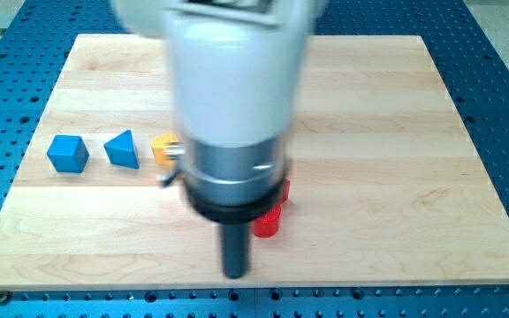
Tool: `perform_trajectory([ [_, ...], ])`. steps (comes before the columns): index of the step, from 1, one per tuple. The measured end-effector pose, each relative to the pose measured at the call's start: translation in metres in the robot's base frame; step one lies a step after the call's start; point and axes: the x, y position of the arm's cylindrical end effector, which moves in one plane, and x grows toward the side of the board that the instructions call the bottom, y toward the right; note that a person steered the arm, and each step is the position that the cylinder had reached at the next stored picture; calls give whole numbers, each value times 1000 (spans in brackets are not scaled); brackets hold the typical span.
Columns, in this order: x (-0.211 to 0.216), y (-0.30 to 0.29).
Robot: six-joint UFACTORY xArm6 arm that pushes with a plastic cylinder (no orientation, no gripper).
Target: Place the blue triangle diagonal to the top right of the cube
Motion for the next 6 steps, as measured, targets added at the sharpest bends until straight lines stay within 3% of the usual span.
perform_trajectory([
  [2,-116,-113],
  [3,-156,-121],
  [4,-179,-127],
  [6,-151,-105],
])
